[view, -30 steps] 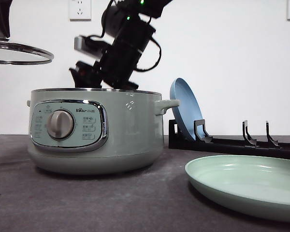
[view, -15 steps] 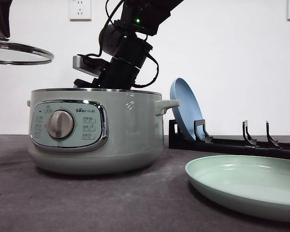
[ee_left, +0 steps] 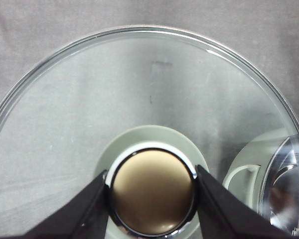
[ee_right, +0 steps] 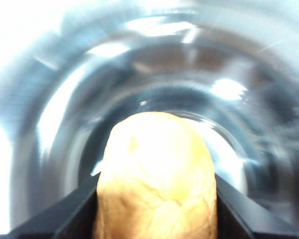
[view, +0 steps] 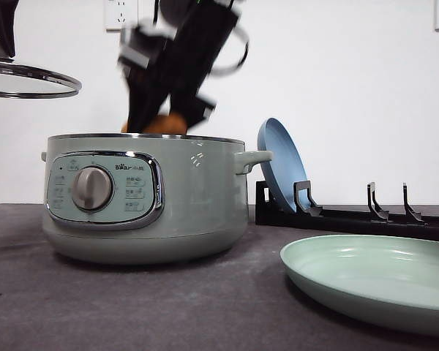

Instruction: Transfer potato from steamer to green plate

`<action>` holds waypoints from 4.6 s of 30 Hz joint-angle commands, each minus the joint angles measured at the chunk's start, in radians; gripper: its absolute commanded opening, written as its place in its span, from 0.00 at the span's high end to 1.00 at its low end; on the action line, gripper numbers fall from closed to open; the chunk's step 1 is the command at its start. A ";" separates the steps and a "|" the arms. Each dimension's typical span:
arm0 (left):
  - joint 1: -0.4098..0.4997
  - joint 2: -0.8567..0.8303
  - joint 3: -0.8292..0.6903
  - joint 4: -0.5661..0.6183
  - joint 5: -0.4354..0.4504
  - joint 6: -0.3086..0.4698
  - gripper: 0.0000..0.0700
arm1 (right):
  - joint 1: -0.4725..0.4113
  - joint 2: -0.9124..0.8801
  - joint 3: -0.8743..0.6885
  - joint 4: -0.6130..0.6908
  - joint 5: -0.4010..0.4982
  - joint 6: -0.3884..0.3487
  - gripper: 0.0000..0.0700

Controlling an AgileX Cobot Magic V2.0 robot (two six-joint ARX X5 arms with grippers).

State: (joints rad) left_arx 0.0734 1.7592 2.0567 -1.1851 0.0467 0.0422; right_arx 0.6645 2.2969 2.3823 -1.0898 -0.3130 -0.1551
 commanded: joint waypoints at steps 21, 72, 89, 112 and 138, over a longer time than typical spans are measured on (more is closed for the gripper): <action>-0.002 -0.008 0.029 0.025 0.001 -0.002 1.00 | -0.137 -0.748 -0.439 -0.300 0.087 0.014 0.66; -0.003 -0.008 0.023 0.027 0.001 -0.002 1.00 | -0.217 -0.953 -1.735 0.685 0.082 0.402 0.66; -0.003 -0.008 0.023 0.026 0.001 -0.002 1.00 | -0.217 -1.080 -1.505 0.420 0.083 0.350 0.12; -0.043 -0.008 0.023 0.021 0.002 -0.010 1.00 | -0.217 -1.719 -1.163 -0.020 0.165 0.374 0.11; -0.466 -0.007 0.023 -0.020 0.001 -0.028 1.00 | -0.217 -1.783 -1.163 0.043 0.217 0.406 0.12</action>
State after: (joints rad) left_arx -0.3900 1.7592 2.0499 -1.2317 0.0517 0.0162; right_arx 0.4431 0.5110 1.2018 -1.0576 -0.1005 0.2405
